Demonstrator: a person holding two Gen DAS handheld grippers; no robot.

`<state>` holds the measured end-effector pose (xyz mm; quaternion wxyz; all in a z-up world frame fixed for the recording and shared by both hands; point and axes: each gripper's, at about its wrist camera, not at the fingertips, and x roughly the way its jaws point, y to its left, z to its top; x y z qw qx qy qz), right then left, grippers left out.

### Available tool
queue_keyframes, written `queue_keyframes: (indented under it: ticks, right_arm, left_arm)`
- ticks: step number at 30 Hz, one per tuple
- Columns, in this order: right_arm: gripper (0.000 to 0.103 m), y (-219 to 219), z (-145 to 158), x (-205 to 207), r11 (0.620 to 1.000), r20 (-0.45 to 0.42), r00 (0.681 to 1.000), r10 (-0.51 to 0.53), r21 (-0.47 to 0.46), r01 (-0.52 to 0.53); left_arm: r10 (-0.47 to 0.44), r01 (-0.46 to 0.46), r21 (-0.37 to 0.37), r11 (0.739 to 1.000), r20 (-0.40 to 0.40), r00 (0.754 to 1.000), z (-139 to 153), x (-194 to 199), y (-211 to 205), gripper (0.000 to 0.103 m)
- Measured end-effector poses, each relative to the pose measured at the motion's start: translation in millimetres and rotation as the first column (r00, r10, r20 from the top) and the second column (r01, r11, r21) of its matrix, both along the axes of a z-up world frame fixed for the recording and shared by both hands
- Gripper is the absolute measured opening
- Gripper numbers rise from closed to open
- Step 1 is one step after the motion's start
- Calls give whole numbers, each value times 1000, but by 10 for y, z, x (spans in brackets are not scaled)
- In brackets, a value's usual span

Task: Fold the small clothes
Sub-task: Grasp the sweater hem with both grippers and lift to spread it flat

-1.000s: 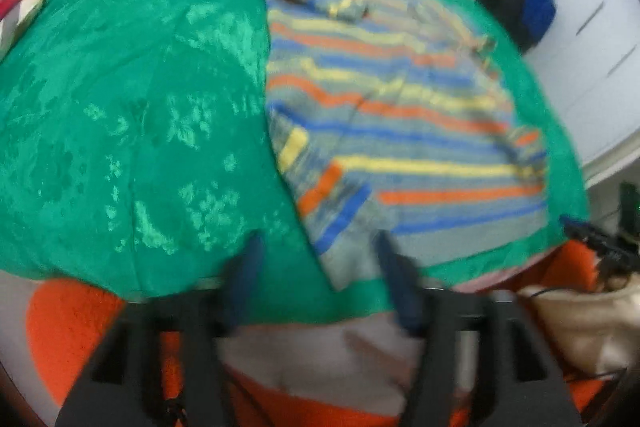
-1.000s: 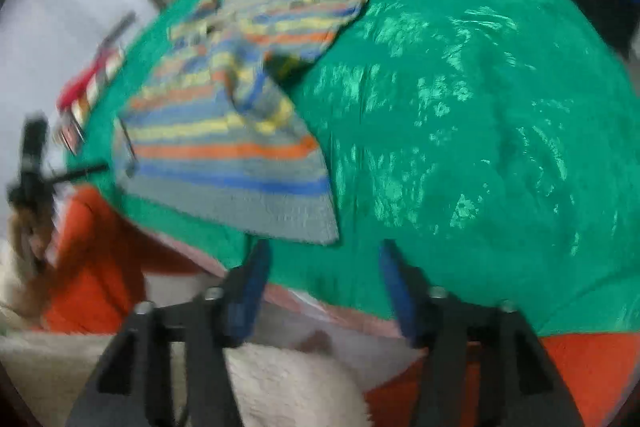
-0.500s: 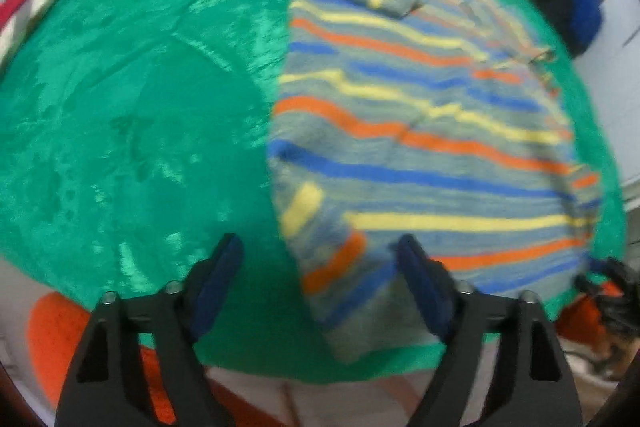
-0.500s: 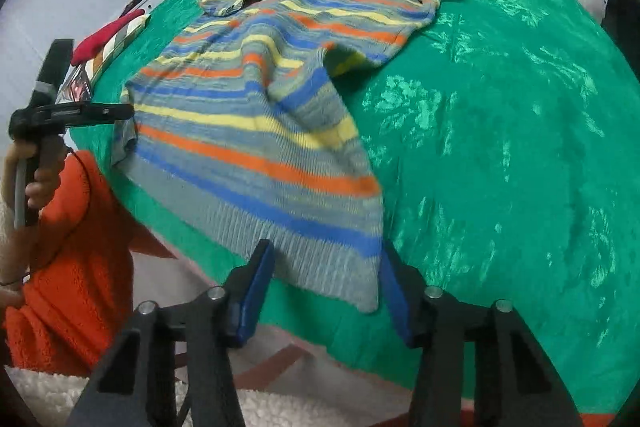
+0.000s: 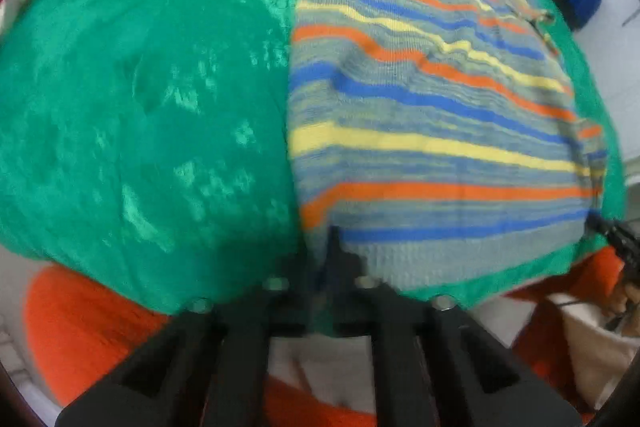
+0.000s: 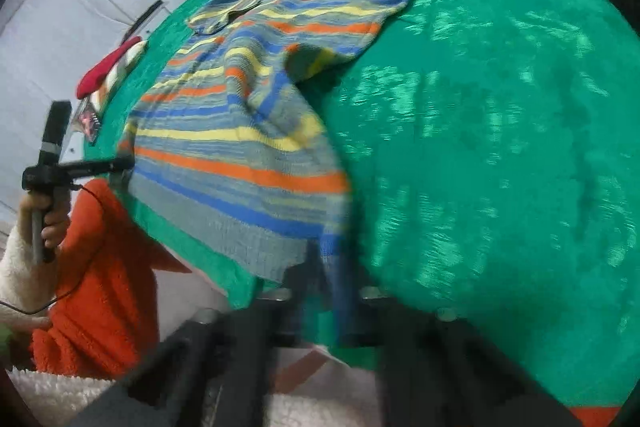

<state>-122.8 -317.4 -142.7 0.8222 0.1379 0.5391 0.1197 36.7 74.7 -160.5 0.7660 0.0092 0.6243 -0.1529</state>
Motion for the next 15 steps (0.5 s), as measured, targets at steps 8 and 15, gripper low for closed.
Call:
queue_keyframes:
  ticks: [8,15]
  right_arm:
    - [4,-163,769,-364,993,21,1000,-24,119,21]
    - [3,-166,-263,-281,982,-225,961,-163,57,180]
  left_arm:
    - [-95,97,-57,994,37,995,358,-189,265,1]
    - [-88,90,44,995,-48,995,-69,-139,242,1]
